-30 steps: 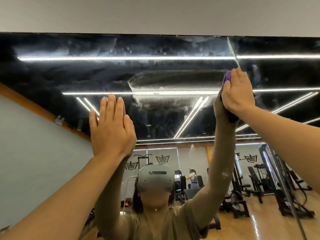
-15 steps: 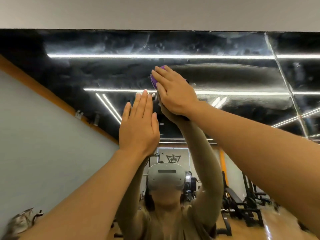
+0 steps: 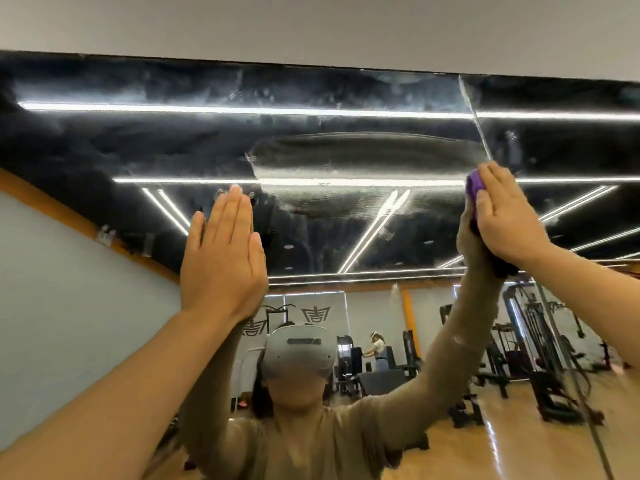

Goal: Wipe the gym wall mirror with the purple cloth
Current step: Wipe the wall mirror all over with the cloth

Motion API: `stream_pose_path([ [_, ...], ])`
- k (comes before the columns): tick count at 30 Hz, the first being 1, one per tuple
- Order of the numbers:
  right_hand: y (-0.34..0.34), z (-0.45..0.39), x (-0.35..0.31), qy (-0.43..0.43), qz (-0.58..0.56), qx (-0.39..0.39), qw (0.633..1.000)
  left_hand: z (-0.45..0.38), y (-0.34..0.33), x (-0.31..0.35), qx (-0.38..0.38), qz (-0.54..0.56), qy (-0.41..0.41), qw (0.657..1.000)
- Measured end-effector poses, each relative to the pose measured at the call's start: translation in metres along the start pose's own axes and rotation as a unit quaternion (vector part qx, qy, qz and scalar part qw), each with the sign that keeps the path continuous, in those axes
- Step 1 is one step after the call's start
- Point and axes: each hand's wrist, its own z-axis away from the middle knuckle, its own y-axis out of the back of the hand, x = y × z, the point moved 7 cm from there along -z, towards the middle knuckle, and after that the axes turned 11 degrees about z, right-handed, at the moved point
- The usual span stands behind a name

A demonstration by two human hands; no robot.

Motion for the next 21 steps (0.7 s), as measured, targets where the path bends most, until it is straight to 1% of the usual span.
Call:
stream_pose_path([
  [4,-0.004,-0.007,-0.017,-0.034,0.009,0.027,0.999,-0.001,-0.002,0.0,0.0,0.001,0.003,1.0],
  [6,-0.008,-0.009,-0.039,-0.024,0.007,0.026,0.999,-0.001,-0.002,0.0,0.0,-0.001,0.003,1.0],
  [11,-0.027,-0.002,-0.145,0.1,0.011,0.0,0.995,-0.001,-0.002,-0.001,0.005,0.005,0.004,1.0],
  [15,-0.05,0.024,-0.23,0.204,0.017,0.004,0.979,-0.001,-0.001,-0.001,-0.002,0.007,0.009,1.0],
  [18,-0.06,0.039,-0.256,0.236,0.012,-0.003,0.972,-0.001,0.0,0.0,-0.006,0.005,0.008,1.0],
  [21,-0.063,0.044,-0.256,0.292,0.013,-0.019,0.956,-0.001,0.001,0.0,-0.008,-0.001,0.011,1.0],
])
